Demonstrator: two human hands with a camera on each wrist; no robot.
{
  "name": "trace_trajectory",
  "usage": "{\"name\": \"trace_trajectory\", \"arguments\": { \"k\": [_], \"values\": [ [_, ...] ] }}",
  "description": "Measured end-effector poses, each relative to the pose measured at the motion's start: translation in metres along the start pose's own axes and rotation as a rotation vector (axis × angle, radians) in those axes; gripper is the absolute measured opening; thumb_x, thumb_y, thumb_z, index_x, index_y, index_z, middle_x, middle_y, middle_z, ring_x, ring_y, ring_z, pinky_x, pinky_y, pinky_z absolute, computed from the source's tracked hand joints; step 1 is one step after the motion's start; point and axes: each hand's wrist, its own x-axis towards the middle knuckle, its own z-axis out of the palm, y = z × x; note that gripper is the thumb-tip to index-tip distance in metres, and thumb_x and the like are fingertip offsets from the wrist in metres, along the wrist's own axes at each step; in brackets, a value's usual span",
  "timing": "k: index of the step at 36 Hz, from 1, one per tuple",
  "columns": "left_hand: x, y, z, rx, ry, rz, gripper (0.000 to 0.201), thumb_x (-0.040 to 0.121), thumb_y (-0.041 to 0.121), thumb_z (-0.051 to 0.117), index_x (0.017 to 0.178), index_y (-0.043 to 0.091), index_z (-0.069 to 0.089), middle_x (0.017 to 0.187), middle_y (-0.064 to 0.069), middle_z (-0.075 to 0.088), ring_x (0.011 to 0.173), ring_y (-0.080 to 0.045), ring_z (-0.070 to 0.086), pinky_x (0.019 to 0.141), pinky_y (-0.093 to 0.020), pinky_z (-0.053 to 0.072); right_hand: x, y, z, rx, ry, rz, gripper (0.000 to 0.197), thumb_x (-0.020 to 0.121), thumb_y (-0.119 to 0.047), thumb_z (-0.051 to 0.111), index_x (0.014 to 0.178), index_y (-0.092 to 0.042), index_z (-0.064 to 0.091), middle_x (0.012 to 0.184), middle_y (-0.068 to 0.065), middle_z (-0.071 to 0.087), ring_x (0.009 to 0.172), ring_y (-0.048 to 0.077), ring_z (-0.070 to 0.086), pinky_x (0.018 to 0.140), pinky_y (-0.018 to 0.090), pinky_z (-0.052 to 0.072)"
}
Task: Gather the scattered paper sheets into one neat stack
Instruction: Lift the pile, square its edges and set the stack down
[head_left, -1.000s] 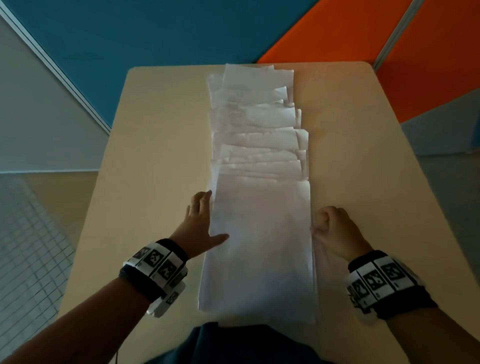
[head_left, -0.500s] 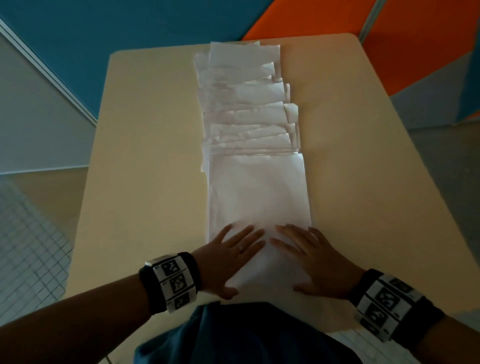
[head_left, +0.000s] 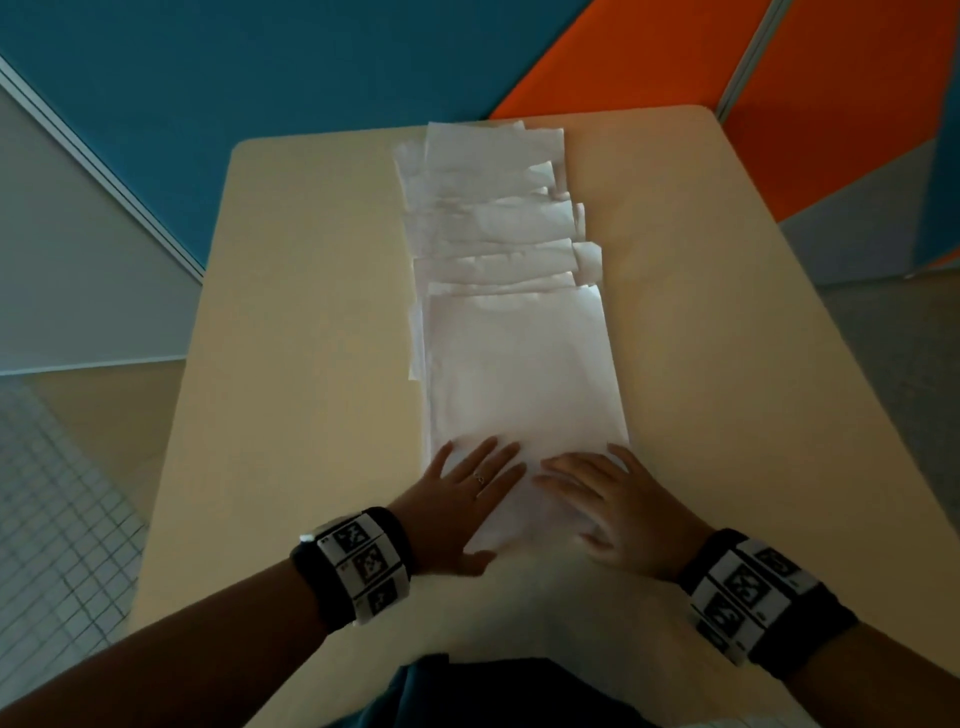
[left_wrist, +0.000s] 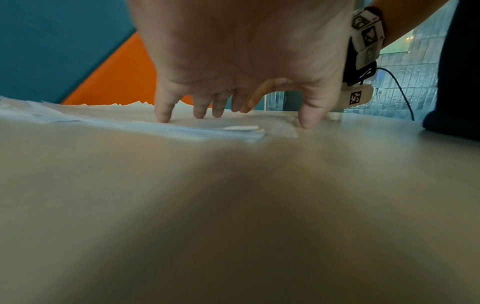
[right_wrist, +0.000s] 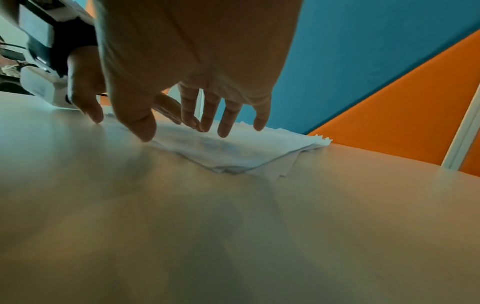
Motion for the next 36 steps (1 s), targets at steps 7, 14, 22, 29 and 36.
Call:
{"name": "trace_trajectory", "arguments": {
  "k": [7, 14, 22, 29, 36],
  "values": [
    [0.023, -0.026, -0.009, -0.003, -0.005, -0.069, 0.09, 0.057, 0.065, 0.046, 0.132, 0.016, 0.044, 0.138, -0.009, 0.054, 0.124, -0.027, 0.054, 0.088, -0.05, 0.053, 0.033, 0.021, -0.003, -0.01, 0.024, -0.032, 0.062, 0.066, -0.038, 0.061, 0.126, -0.028, 0.05, 0.128, -0.007, 0.061, 0.116, 0.01, 0.042, 0.09, 0.038, 0.052],
    [0.048, -0.055, -0.021, 0.044, 0.01, -0.155, 0.098, 0.054, 0.079, 0.035, 0.131, 0.021, 0.045, 0.137, -0.004, 0.056, 0.121, -0.025, 0.057, 0.083, -0.048, 0.054, 0.07, 0.048, -0.016, -0.026, 0.003, -0.056, 0.062, 0.07, -0.056, 0.042, 0.126, -0.031, 0.047, 0.13, -0.008, 0.06, 0.117, 0.01, 0.045, 0.086, 0.033, 0.054],
    [0.071, -0.071, -0.032, -0.111, -0.029, -0.198, 0.098, 0.068, 0.066, 0.049, 0.146, 0.019, 0.013, 0.155, -0.004, -0.002, 0.14, -0.027, -0.002, 0.109, -0.064, 0.021, 0.101, 0.07, -0.02, -0.001, 0.064, -0.095, 0.064, 0.06, -0.046, 0.057, 0.122, -0.032, 0.049, 0.128, -0.01, 0.062, 0.118, 0.007, 0.041, 0.081, 0.027, 0.056],
    [0.084, -0.084, -0.045, -0.165, -0.143, -0.248, 0.102, 0.075, 0.057, 0.053, 0.146, 0.022, -0.011, 0.157, -0.005, -0.02, 0.142, -0.026, -0.021, 0.114, -0.061, 0.0, 0.118, 0.081, -0.029, -0.034, 0.064, -0.086, 0.075, 0.06, -0.053, 0.066, 0.128, -0.029, 0.046, 0.133, -0.003, 0.056, 0.12, 0.012, 0.038, 0.088, 0.035, 0.053],
    [0.091, -0.089, -0.051, -0.151, -0.171, -0.24, 0.103, 0.074, 0.052, 0.058, 0.146, 0.023, -0.01, 0.158, -0.003, -0.017, 0.145, -0.028, -0.014, 0.113, -0.064, 0.001, 0.126, 0.083, -0.036, -0.02, 0.091, -0.089, 0.07, 0.059, -0.047, 0.065, 0.123, -0.024, 0.048, 0.126, 0.001, 0.064, 0.116, 0.012, 0.04, 0.083, 0.038, 0.057]
  ]
}}
